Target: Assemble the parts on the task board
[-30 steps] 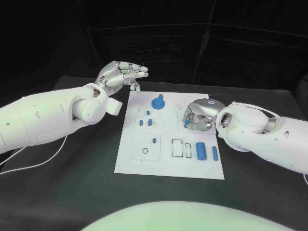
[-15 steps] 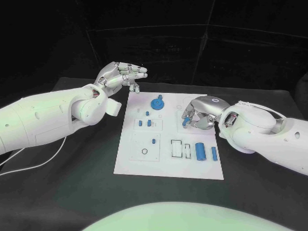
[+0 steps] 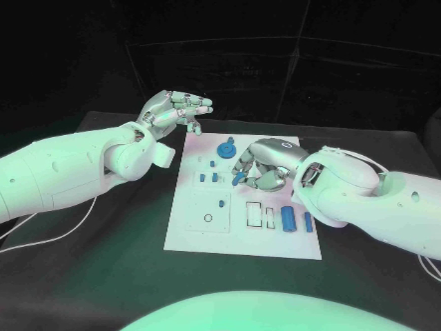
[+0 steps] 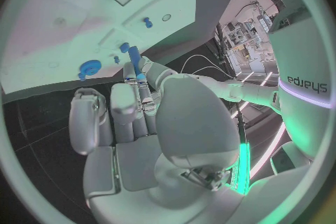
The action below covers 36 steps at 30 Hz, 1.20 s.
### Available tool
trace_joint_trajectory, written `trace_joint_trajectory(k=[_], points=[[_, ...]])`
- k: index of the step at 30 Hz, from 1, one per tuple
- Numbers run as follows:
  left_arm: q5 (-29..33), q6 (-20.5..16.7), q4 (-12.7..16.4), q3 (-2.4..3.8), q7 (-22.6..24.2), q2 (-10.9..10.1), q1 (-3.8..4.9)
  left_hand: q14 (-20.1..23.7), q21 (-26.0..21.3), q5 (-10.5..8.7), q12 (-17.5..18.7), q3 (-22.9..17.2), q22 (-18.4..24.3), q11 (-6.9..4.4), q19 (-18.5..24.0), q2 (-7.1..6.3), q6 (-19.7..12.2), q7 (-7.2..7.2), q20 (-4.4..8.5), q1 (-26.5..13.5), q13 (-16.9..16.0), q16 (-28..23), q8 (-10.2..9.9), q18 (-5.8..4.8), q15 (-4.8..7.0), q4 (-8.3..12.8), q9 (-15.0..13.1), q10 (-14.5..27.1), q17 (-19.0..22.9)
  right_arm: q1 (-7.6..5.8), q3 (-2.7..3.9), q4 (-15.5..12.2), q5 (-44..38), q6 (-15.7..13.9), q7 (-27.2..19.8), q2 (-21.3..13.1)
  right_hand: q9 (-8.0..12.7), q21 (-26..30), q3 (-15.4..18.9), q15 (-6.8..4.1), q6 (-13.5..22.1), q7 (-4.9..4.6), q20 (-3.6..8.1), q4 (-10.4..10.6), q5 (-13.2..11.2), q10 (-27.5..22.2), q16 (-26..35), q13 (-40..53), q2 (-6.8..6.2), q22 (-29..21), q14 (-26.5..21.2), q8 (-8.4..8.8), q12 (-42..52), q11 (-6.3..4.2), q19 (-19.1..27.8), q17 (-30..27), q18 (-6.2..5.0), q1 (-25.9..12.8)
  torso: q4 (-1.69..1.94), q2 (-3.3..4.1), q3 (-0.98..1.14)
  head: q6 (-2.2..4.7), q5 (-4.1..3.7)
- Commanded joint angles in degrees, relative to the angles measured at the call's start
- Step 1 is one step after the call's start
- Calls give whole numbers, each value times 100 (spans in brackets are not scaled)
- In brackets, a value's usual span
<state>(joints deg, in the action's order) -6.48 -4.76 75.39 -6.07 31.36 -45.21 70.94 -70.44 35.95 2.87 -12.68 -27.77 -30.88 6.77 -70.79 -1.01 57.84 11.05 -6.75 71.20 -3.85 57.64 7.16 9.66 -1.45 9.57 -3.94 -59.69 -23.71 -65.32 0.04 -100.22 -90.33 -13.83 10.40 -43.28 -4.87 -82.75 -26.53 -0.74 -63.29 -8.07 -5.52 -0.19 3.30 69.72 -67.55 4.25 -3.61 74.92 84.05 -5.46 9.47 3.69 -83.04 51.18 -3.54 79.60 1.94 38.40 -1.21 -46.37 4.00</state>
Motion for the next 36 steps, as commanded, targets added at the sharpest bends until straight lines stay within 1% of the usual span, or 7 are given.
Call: trace_joint_trajectory(k=[1,5,10,14,18,26,36], points=[[26,67,8,5,27,10,8,30,-34,10,-30,24,10,7,51,3,-50,2,-4,-18,5,-38,35,81,8,-3,5,27,9,25,-1,23,113,52,-238,196,1,-5,-14,-21,-32,2,29,-6,24,18,1,-9,10,288,26,-3,-33,10,2,-7,64,-19,28,-3,-5,-25,19],[26,68,7,5,32,24,8,30,-34,10,-30,24,10,7,51,3,-50,2,-4,-18,5,-38,35,81,8,-3,5,27,9,99,-19,86,36,128,-321,417,2,-2,-17,-21,-31,0,30,-11,32,18,4,-10,11,283,25,-1,-38,11,5,-13,63,-16,14,3,0,-25,56],[26,74,3,5,33,50,8,30,-34,10,-30,24,10,7,51,3,-50,2,-4,-18,5,-38,35,81,8,-3,5,27,9,232,-149,230,-53,282,-478,695,3,0,-16,-20,-30,-3,30,-11,37,18,5,-11,10,280,24,2,-43,13,7,-17,62,-18,0,2,8,-31,125],[26,71,-4,5,35,58,9,30,-34,10,-30,24,10,7,51,3,-50,2,-4,-18,5,-38,35,81,8,-3,5,27,9,348,-198,355,-162,376,-543,860,3,1,-15,-20,-27,-5,30,-13,44,18,5,-12,8,279,24,5,-47,15,8,-19,61,-20,6,3,-2,-27,134],[26,68,-13,6,29,61,9,30,-34,10,-30,24,10,7,51,3,-50,2,-4,-18,5,-38,35,81,8,-3,5,27,9,391,-214,440,-259,462,-540,938,4,0,-16,-19,-26,-7,30,-17,52,17,1,-13,6,280,25,8,-52,16,7,-14,62,-19,21,7,9,-36,136],[26,72,-30,6,23,71,9,30,-34,10,-30,24,10,7,51,3,-50,2,-4,-18,5,-38,35,81,8,-3,5,27,9,420,-226,541,-383,658,-508,1024,4,-3,-17,-19,-26,-7,30,-22,59,19,-4,-13,5,285,26,9,-55,16,5,-7,63,-16,2,4,2,-53,154],[27,83,-48,5,20,87,9,30,-34,10,-30,24,10,7,51,3,-50,2,-4,-18,5,-38,35,81,8,-3,5,27,9,427,-227,629,-511,805,-421,1072,4,-6,-17,-19,-28,-7,30,-25,62,21,-8,-13,5,290,27,9,-56,16,2,-1,64,-15,8,4,3,-65,144]])
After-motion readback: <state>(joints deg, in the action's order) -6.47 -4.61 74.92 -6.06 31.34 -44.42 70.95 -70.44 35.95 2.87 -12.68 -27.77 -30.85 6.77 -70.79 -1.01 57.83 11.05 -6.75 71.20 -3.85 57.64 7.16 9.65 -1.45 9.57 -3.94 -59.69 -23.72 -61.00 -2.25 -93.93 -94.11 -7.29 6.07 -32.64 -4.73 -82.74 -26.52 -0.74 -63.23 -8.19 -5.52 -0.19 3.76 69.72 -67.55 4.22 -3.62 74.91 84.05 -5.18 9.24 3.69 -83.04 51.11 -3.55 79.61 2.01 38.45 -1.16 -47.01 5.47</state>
